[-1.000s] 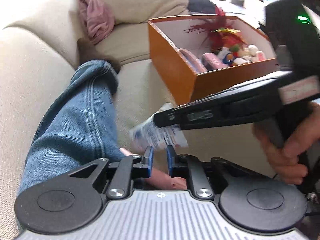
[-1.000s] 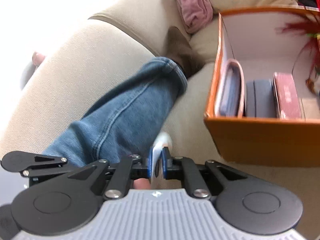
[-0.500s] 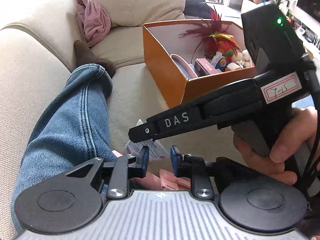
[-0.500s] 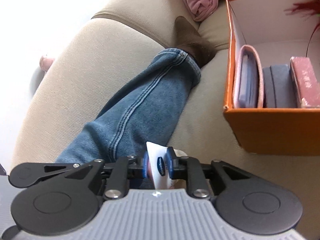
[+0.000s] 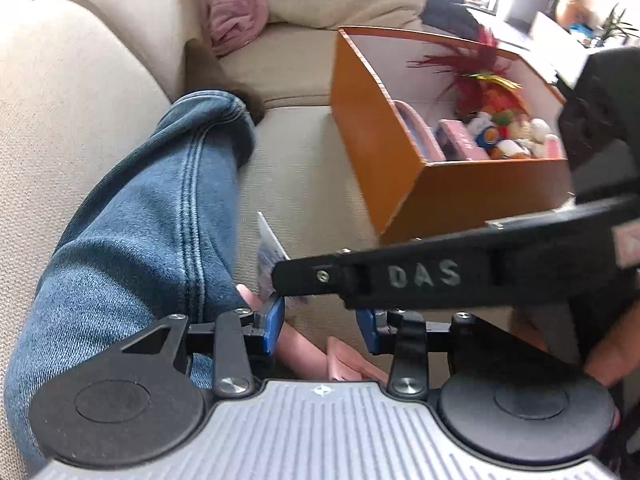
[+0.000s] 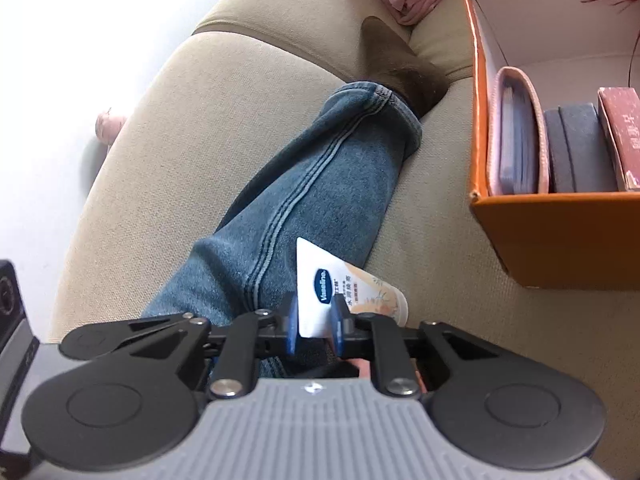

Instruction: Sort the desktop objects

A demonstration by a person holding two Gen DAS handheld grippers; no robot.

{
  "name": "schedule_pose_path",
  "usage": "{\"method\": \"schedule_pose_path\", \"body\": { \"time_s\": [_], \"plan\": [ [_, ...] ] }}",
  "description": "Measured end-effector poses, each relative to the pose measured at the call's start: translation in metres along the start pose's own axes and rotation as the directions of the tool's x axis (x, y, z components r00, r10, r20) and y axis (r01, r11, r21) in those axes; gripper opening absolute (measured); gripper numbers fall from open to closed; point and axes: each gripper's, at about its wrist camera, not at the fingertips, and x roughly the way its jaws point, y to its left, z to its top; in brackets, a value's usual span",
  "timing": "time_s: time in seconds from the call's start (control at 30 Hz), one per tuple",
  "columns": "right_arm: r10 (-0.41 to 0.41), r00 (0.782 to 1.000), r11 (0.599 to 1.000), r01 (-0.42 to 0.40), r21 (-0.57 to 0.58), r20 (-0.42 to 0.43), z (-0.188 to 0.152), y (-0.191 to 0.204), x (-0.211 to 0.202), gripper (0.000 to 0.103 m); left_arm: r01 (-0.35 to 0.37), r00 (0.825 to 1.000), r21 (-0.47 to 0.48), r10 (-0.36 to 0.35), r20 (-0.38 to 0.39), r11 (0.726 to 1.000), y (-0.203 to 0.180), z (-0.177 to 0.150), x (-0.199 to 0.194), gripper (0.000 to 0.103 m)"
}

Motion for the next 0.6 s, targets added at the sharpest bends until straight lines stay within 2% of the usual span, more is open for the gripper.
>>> {"method": "schedule_pose_path", "body": {
  "time_s": [0.13, 0.4, 0.6],
  "plan": [
    [-0.012, 1.000, 1.000, 0.012, -0.012, 0.015, 0.002, 0.002, -0.001, 0.018, 0.003, 1.000, -0.024, -0.003, 0.008, 1.000, 0.003, 0.003, 0.002, 0.044],
    [-0.021, 0.998, 0.999, 0.023, -0.039, 0.063, 0.005, 0.004, -0.013, 0.019, -0.034, 0.999, -0.034, 0.035, 0.031, 0.999, 0.002, 0.013, 0.005, 0.044],
    [-0.084, 0.991, 0.995, 0.088, -0.035, 0.104, 0.010, -0.001, -0.016, 0.019, -0.045, 0.998, -0.050, 0.047, 0.037, 0.998, 0.003, 0.018, 0.007, 0.044]
  ]
}}
